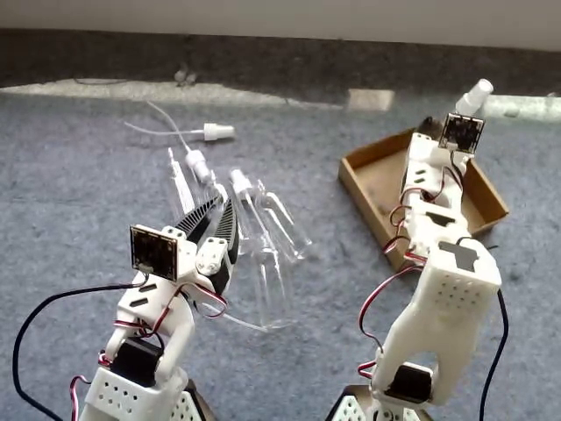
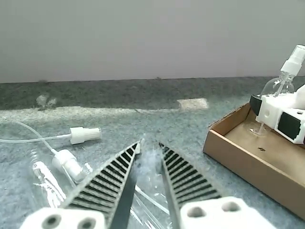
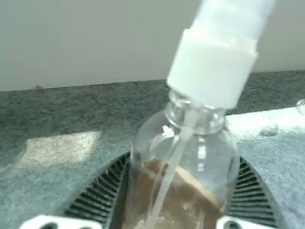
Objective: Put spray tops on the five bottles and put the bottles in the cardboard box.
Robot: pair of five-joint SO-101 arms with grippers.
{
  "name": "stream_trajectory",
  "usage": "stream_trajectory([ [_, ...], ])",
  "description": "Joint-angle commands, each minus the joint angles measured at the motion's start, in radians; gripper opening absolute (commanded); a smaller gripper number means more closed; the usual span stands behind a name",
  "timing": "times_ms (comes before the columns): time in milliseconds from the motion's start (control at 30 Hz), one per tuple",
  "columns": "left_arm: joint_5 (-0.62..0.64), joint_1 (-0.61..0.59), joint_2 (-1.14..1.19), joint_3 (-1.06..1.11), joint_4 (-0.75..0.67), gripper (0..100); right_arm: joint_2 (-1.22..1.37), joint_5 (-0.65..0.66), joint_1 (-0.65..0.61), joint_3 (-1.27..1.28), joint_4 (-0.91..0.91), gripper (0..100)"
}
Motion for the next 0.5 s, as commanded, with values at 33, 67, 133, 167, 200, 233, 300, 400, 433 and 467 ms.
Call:
stream_trajectory([
  [33, 0.008, -0.008, -0.012, 0.016, 0.003, 0, -0.021, 0.015, 0.002, -0.041, -0.013, 31.7],
  [67, 0.008, -0.008, -0.012, 0.016, 0.003, 0, -0.021, 0.031, 0.002, -0.041, -0.013, 31.7],
  [133, 0.008, -0.008, -0.012, 0.016, 0.003, 0, -0.021, 0.058, 0.001, -0.041, -0.013, 31.7],
  [167, 0.008, -0.008, -0.012, 0.016, 0.003, 0, -0.022, 0.068, -0.001, -0.041, -0.013, 31.7],
  [200, 0.008, -0.008, -0.012, 0.016, 0.003, 0, -0.033, 0.068, -0.005, -0.039, -0.013, 31.7],
  [233, 0.008, -0.008, -0.012, 0.016, 0.003, 0, -0.051, 0.068, -0.010, -0.038, -0.013, 31.7],
  [300, 0.008, -0.008, -0.012, 0.016, 0.003, 0, -0.104, 0.068, -0.016, -0.019, -0.002, 31.7],
  [400, 0.008, -0.008, -0.012, 0.016, 0.003, 0, -0.183, 0.066, -0.036, 0.024, 0.096, 31.7],
  [433, 0.008, -0.008, -0.012, 0.016, 0.003, 0, -0.206, 0.066, -0.038, 0.033, 0.131, 31.7],
  [467, 0.008, -0.008, -0.012, 0.016, 0.003, 0, -0.225, 0.064, -0.044, 0.036, 0.160, 31.7],
])
